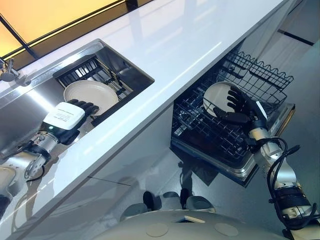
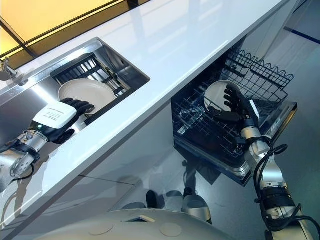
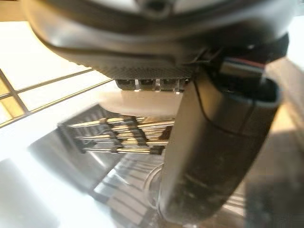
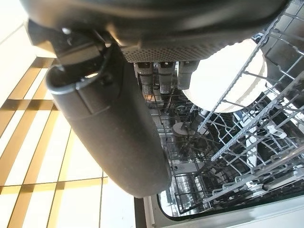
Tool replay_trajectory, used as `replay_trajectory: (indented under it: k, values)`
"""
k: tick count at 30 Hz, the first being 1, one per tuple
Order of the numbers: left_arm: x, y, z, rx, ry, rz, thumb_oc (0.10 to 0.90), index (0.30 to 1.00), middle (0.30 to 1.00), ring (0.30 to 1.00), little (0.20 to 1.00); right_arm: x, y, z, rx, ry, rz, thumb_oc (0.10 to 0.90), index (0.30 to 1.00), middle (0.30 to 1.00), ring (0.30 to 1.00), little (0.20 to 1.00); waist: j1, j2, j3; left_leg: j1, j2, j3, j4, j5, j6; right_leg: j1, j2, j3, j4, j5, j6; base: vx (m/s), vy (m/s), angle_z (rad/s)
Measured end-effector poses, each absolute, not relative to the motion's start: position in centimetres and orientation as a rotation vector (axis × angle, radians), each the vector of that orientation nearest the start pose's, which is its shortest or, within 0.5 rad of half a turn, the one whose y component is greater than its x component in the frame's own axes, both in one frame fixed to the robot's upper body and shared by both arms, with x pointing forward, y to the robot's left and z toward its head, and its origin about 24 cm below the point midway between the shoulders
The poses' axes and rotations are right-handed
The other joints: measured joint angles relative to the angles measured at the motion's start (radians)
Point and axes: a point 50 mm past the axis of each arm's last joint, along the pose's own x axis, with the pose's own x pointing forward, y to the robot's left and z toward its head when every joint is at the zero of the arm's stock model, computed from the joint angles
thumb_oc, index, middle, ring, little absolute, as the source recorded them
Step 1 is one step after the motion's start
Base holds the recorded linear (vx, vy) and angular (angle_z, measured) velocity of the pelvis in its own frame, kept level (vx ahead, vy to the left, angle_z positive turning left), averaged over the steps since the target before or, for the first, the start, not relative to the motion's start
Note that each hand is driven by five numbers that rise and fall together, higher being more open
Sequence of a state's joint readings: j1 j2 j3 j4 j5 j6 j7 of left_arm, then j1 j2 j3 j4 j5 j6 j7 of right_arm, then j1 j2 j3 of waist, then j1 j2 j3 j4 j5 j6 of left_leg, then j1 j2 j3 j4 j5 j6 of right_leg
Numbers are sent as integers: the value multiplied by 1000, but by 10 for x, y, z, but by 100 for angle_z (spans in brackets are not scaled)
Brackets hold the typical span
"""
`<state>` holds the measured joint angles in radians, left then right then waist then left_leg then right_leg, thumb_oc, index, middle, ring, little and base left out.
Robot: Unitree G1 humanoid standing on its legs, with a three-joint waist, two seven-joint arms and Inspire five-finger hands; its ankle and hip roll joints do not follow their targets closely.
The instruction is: Pick up plates and place into dishwasher.
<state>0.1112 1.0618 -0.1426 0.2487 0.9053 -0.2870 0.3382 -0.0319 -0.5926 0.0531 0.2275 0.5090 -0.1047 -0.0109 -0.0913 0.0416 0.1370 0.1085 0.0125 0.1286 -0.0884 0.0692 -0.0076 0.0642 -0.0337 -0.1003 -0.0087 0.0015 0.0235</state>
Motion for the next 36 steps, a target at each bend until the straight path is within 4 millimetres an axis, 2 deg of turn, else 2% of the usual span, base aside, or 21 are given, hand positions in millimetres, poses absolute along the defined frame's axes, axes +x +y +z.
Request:
replay_trajectory:
  k: [13,26,30,36]
  values:
    - [222,329,71,1892,-204,-130,800,900,900,900,900,254,-255,34,-73,129,-1,800,900,900,900,900,-1,-2,0,2,0,-1,0,0,0,9,1,0,-12,7,2,8,1,0]
    - [231,331,79,1912,-175,-142,800,900,900,900,900,254,-254,32,-74,136,-13,800,900,900,900,900,-6,-9,0,2,1,-7,0,0,0,13,-2,-6,-17,7,2,-1,-2,1]
    - [235,325,90,1921,-175,-187,800,900,900,900,900,253,-254,32,-74,138,-16,800,900,900,900,900,-6,-10,0,1,1,-7,0,0,0,13,-2,-6,-18,7,2,0,0,0]
    - [242,323,125,1923,-126,-233,800,900,900,900,900,253,-254,31,-73,146,-20,800,900,900,900,900,-6,-9,0,0,2,-8,0,0,0,15,-2,-6,-23,7,2,0,0,0]
